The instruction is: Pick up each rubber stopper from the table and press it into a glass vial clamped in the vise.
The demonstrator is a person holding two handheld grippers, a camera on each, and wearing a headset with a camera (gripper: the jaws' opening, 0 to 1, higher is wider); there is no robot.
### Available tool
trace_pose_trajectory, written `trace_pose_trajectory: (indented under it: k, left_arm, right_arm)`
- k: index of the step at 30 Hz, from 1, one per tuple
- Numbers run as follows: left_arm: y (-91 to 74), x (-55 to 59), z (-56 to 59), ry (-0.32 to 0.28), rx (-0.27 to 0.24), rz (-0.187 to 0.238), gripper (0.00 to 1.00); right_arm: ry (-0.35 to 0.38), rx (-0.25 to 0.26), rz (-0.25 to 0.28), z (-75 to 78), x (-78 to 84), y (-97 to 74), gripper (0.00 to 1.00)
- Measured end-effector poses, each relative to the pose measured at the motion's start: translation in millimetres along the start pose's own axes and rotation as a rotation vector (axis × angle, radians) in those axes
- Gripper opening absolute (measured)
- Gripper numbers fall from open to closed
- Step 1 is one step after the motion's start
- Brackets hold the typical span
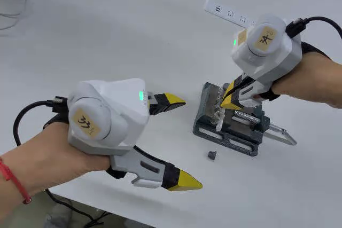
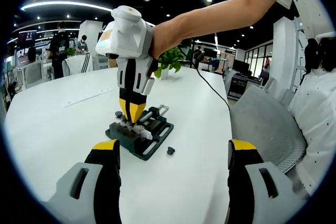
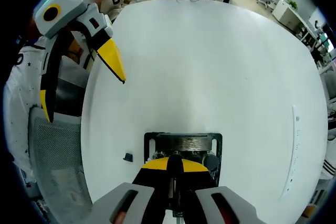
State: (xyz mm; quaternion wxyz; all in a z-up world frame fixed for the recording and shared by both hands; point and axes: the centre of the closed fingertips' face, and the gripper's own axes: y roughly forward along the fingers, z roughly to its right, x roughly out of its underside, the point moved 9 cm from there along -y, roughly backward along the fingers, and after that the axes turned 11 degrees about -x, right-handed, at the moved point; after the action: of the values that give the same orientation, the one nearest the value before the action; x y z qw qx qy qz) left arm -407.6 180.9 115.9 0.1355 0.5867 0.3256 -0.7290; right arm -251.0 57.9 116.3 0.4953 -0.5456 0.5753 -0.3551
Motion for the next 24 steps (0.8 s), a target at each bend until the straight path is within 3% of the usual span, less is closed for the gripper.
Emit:
trace_pose_trajectory:
  k: [14, 18, 22, 24]
  left_arm:
    - [-1.1, 2.6, -1.5, 0.0, -0.005, -0.007, 0.83]
    - [-0.4, 1.6, -1.8, 0.006, -0.003, -0.008, 0.83]
    - [0.6, -0.7, -1.3, 0.013, -0.002, -0.01, 0.83]
    - [-0.1, -2.1, -0.1, 0.019, 0.002, -0.011, 0.83]
  right_arm:
    - [0.033, -0.034, -0.04, 4.5, -3.1, 1.8, 0.02]
    - [0.011, -0.025, -0.055, 3.7, -3.2, 3.0, 0.02]
    - [0.03, -0.033, -0.054, 4.3, -3.4, 2.5, 0.02]
    - [0.047, -0.036, -0.029, 4.6, -0.5, 1.3, 0.02]
